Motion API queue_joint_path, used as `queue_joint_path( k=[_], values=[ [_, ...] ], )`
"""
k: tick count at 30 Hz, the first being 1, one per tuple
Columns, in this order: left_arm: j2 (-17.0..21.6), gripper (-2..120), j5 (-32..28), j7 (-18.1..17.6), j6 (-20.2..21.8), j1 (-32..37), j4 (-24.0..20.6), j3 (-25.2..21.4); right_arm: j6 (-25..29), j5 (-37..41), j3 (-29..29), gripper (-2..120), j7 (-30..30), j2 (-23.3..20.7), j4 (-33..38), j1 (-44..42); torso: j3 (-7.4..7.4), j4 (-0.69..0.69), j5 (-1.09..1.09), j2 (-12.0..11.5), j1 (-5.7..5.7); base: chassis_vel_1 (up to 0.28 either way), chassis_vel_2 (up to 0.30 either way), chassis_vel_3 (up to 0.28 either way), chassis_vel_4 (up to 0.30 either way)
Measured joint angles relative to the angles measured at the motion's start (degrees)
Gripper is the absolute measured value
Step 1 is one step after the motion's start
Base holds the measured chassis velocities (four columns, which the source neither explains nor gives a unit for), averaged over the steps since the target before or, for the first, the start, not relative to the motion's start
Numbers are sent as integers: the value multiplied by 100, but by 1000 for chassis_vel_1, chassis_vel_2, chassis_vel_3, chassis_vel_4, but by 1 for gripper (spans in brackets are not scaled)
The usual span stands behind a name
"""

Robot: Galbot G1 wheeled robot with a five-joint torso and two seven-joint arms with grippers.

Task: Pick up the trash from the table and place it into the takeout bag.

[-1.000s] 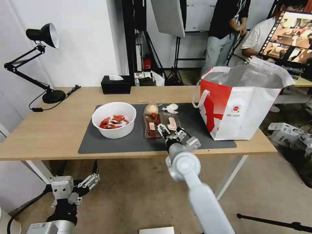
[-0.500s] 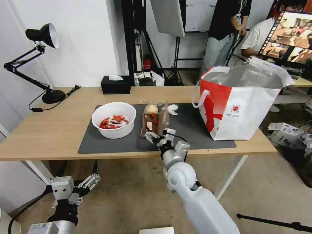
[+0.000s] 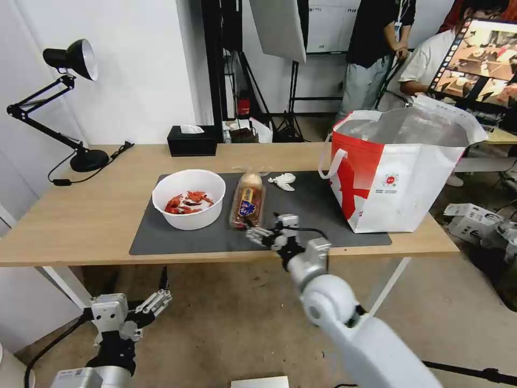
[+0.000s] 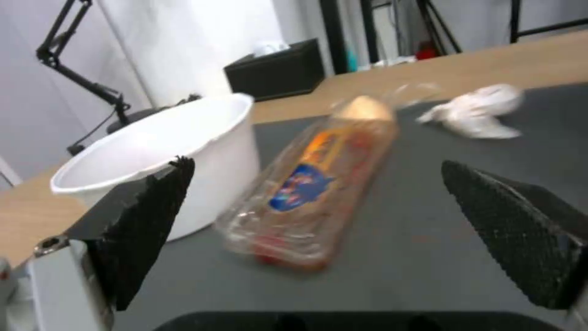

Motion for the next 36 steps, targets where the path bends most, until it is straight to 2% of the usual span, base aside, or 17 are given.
queue_joint_path(
  k=[1,4,10,11,16,18,20,21,24,26,28,29,30,32,34,36],
  values=[
    [0,100,0,0,0,0,0,0,0,0,0,100,0,0,0,0,0,0,0,0,0,0,0,0,0],
    [143,100,-526,-155,264,-205,0,78,-35,182,355,100,-100,-301,261,-222,0,1,0,0,0,0,0,0,0],
    [276,100,-921,-253,460,-409,0,159,-44,345,683,100,-137,-472,450,-480,0,1,-1,0,0,0,0,0,0],
    [442,100,-1179,-318,593,-616,0,201,-55,396,949,100,-200,-607,554,-706,0,1,0,1,0,0,0,0,0],
    [699,100,-1552,-418,841,-958,0,254,-56,423,1144,100,-416,-793,527,-808,0,0,-1,0,0,0,0,0,0],
    [834,100,-1741,-472,963,-1114,0,294,-57,490,1148,96,-584,-923,388,-654,0,-1,0,0,0,0,0,0,0],
    [1010,100,-2022,-557,1145,-1352,0,350,-75,698,1012,85,-823,-1180,62,-108,0,2,-1,0,0,0,0,0,0],
    [1010,100,-2022,-557,1145,-1352,0,350,-75,698,1012,85,-823,-1180,62,-108,0,2,-1,0,0,0,0,0,0],
    [1166,100,-2283,-663,1268,-1626,1,432,-114,909,684,73,-1112,-1448,-397,630,1,2,0,0,1,0,0,0,0],
    [1194,100,-2337,-682,1287,-1687,0,457,-131,964,596,70,-1181,-1495,-503,801,1,2,-1,0,1,0,0,0,0],
    [1276,100,-2500,-781,1355,-1879,0,549,-186,1125,316,60,-1426,-1592,-826,1267,1,3,-2,0,1,0,0,0,0],
    [1355,100,-2649,-878,1432,-2174,43,696,-240,1210,-103,52,-1782,-1648,-1272,1880,1,0,2,0,1,0,0,0,0],
    [1355,100,-2649,-878,1432,-2174,43,696,-240,1210,-103,52,-1782,-1648,-1272,1880,1,0,2,0,1,0,0,0,0],
    [1393,100,-2696,-947,1487,-2461,235,921,-274,1250,-729,41,-2341,-1585,-1988,2741,1,0,-3,0,1,0,0,0,0],
    [1395,100,-2698,-967,1500,-2525,303,1018,-284,1253,-934,39,-2497,-1518,-2208,2969,2,2,1,-1,1,0,0,0,0],
    [1411,100,-2686,-1011,1515,-2685,475,1266,-297,1246,-1294,29,-2767,-1375,-2637,3400,1,4,-4,0,1,0,0,0,0]
  ],
)
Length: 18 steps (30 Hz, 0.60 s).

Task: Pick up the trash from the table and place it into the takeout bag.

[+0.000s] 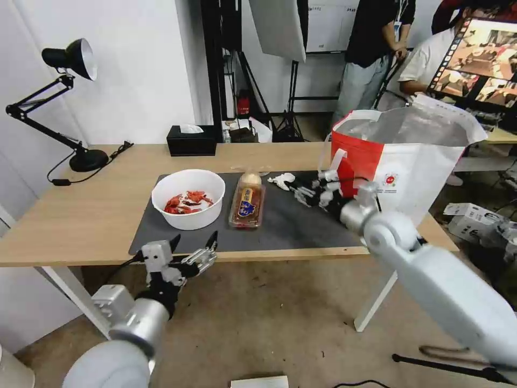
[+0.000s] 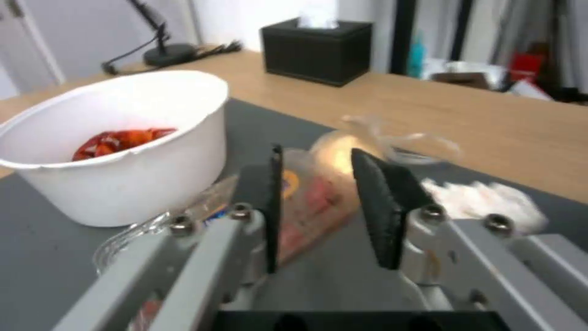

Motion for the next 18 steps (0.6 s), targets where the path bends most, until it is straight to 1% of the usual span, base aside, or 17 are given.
queue_joint_path(
  k=[1,2,3,4,5,6,8,9,12,13,16,17,18],
  values=[
    [11,100,10,-30,3,-100,103,124,-15,-10,-188,24,-137,101,-226,195,0,-1,0,0,0,0,0,0,0],
    [11,100,10,-30,3,-100,103,124,-15,-10,-188,24,-137,101,-226,195,0,-1,0,0,0,0,0,0,0],
    [28,100,19,-61,3,-229,219,258,-34,-23,-324,18,-227,193,-408,346,1,-2,6,0,0,0,0,0,0],
    [55,100,18,-124,4,-411,363,409,-49,-35,-442,12,-312,280,-584,510,0,-1,3,0,0,0,0,0,0],
    [55,100,18,-124,4,-411,363,409,-49,-35,-442,12,-312,280,-584,510,0,-1,3,0,0,0,0,0,0],
    [79,100,12,-174,5,-557,466,509,-61,-54,-512,9,-366,334,-689,599,0,-3,0,0,0,0,0,0,0],
    [162,100,-76,-275,19,-920,692,751,-76,-151,-667,0,-538,418,-906,753,0,-3,4,-1,0,0,0,0,0],
    [162,100,-76,-275,19,-920,692,751,-76,-151,-667,0,-538,418,-906,753,0,-3,4,-1,0,0,0,0,0],
    [272,100,-289,-403,63,-1413,993,955,-124,-294,-906,0,-902,556,-1226,952,0,-5,4,-1,0,0,0,0,0],
    [272,100,-289,-403,63,-1413,993,955,-124,-294,-906,0,-902,556,-1226,952,0,-5,4,-1,0,0,0,0,0],
    [348,100,-440,-490,99,-1710,1131,1003,-135,-521,-1091,0,-1263,841,-1672,1235,0,-4,2,0,0,0,0,0,0],
    [348,100,-440,-490,99,-1710,1131,1003,-135,-521,-1091,0,-1263,841,-1672,1235,0,-4,2,0,0,0,0,0,0],
    [368,100,-463,-511,103,-1741,1134,998,-136,-559,-1152,0,-1343,932,-1799,1325,1,-3,4,0,0,0,0,0,0]
  ],
)
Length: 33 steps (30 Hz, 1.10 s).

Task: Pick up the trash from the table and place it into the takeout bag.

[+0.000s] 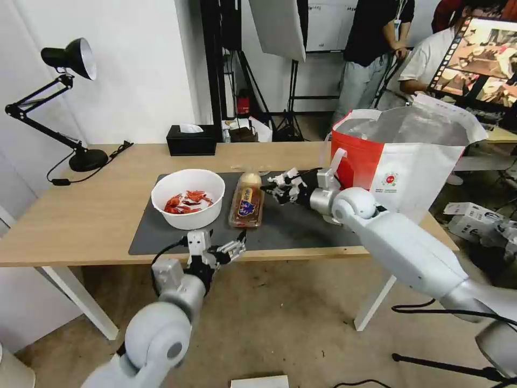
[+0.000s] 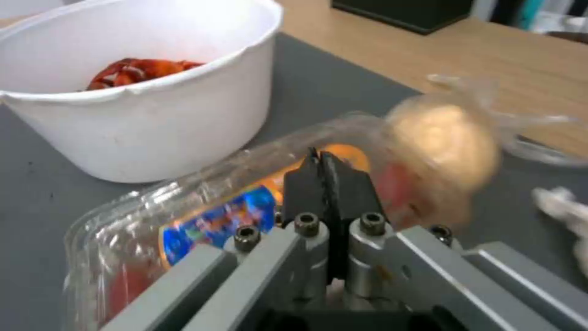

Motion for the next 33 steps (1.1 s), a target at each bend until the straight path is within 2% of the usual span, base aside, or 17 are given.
queue_joint_path(
  k=[5,11,17,23,33],
  values=[
    [75,100,-61,-23,56,56,-73,-97,-26,-76,-236,0,-207,353,-463,347,-1,1,-1,0,-1,0,0,0,0],
    [82,100,-103,-52,140,-9,-40,-94,-81,-114,-434,0,-280,443,-639,512,-1,1,-1,1,-2,0,0,0,0],
    [46,100,-377,-252,312,-451,246,84,-136,-154,-661,0,-380,443,-767,665,-1,0,-1,0,-1,0,0,0,0],
    [-63,100,-931,-649,533,-1210,868,442,-222,-221,-823,0,-499,397,-861,791,-1,-1,-1,0,-1,0,0,0,0],
    [-106,100,-1294,-809,614,-1623,1264,563,-246,-401,-826,0,-640,407,-963,788,-1,0,-1,1,-1,0,0,0,0]
  ],
)
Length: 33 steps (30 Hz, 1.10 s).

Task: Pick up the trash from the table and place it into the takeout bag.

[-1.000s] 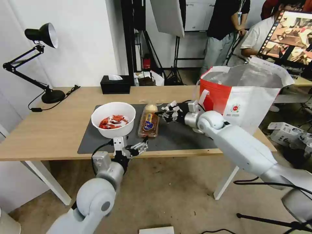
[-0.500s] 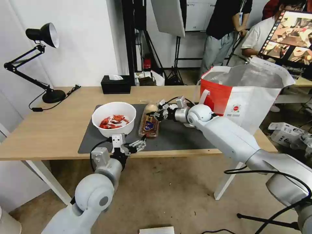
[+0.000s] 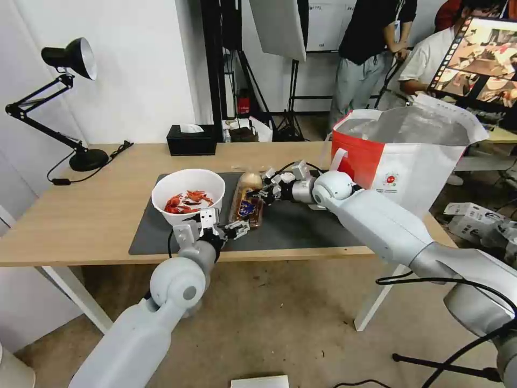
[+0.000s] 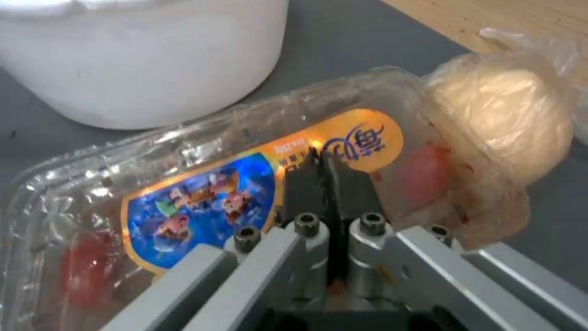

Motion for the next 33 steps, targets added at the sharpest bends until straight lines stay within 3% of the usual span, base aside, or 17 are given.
queue_joint_path(
  k=[15,33],
  values=[
    [10,100,-368,-79,111,-654,599,239,-4,-187,-21,0,-83,26,-16,-20,0,0,0,0,0,0,0,0,0],
    [15,100,-944,-39,329,-1002,1015,354,11,-234,-13,0,-146,51,-42,-8,0,0,0,1,0,0,0,0,0]
  ],
)
